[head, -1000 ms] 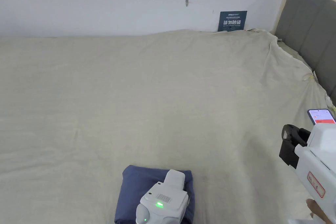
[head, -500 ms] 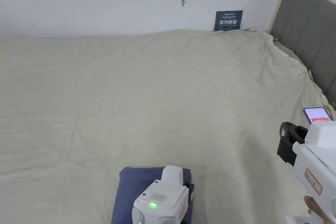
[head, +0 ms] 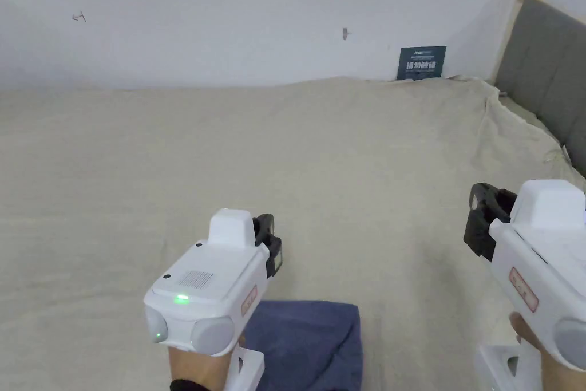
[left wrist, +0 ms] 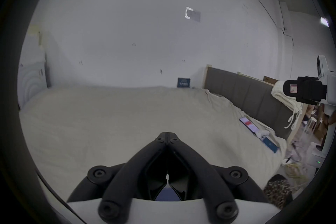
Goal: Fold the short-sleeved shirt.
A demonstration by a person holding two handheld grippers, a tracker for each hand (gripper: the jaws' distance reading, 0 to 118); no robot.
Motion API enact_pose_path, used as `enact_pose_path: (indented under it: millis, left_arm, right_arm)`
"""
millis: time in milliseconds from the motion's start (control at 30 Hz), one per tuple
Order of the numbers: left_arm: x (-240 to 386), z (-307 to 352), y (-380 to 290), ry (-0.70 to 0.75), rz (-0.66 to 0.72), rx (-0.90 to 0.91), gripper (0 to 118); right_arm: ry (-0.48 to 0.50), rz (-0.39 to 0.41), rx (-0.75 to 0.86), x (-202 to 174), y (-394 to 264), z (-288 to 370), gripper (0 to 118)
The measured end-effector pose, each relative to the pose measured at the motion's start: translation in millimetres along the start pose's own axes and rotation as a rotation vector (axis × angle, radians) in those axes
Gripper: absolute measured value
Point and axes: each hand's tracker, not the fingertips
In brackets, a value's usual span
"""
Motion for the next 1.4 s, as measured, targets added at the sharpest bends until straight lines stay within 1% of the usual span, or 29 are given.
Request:
enact_pose_path:
  millis: [67,133,233,367,567,800,1400]
  left_arm:
    - [-12.2,9.5,11.7,0.044,-0.045,0.032,0]
    - [-27.1,19.2,21.4,0.065,-0.021,0.063,0]
    - [-44.9,33.7,30.7,0.142,-0.037,0.115,0]
    - [-67.3,48.5,35.4,0.211,-0.021,0.149,0]
    - [-89.6,62.7,34.4,0.295,-0.009,0.185,0]
    - [-95.3,66.7,36.1,0.312,0.007,0.204,0]
    - [-86.5,60.1,34.0,0.289,0.01,0.198,0]
  right_arm:
    - [0.009,0.0,0.021,-8.2,4.6,0.5,0]
    - [0.021,-0.002,0.038,-15.4,8.0,0.4,0]
    - [0.031,0.003,0.057,-25.8,10.4,-0.2,0]
    - [0.044,0.01,0.07,-40.0,12.7,1.5,0]
    - [0.057,0.007,0.075,-46.0,9.9,-0.9,0]
    - [0.058,0.005,0.074,-45.8,7.8,-3.1,0]
    - [0.059,0.013,0.055,-45.0,3.3,-7.8,0]
